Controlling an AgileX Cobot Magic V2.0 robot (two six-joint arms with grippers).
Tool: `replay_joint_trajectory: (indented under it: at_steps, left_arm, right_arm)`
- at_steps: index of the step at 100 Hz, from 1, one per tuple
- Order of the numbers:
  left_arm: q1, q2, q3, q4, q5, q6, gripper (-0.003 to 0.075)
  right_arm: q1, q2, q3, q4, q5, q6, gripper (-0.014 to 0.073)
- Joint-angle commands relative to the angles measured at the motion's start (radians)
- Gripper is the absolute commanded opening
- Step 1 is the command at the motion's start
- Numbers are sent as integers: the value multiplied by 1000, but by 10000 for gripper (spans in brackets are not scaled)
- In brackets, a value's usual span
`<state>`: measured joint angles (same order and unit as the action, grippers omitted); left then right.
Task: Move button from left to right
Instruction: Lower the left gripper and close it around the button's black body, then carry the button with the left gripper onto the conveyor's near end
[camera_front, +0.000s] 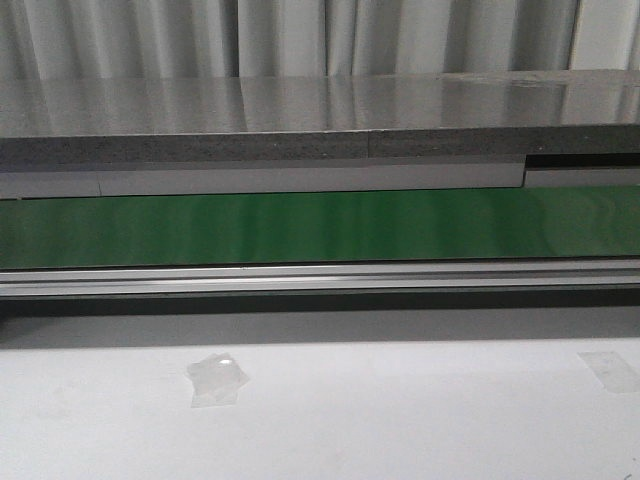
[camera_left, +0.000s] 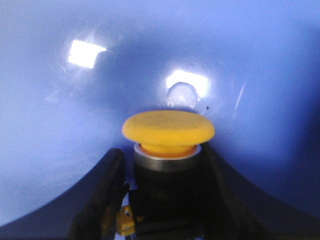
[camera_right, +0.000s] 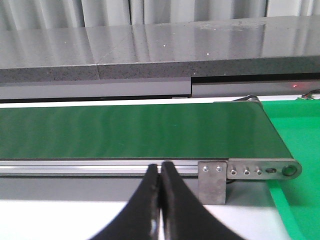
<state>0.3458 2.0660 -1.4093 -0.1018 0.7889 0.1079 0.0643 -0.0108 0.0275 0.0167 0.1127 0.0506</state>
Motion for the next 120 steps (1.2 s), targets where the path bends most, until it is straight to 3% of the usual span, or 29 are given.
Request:
replay_joint_trajectory:
  at_steps: [1, 47, 66, 94, 120]
  left_arm:
    - [2, -86, -24, -6, -2, -2, 61]
    - [-4, -334, -25, -35, 28, 120, 61]
    - [-48, -336, -21, -81, 97, 185, 61]
    - [-139, -336, -21, -81, 95, 250, 61]
    - [-150, -332, -12, -79, 88, 255, 62]
  right_arm:
    - [1, -13, -15, 0, -80, -2, -68]
    - [1, -13, -15, 0, -80, -2, -68]
    - [1, -13, -15, 0, -80, -2, -68]
    - [1, -13, -15, 0, -80, -2, -68]
    - [1, -13, -15, 0, -80, -2, -68]
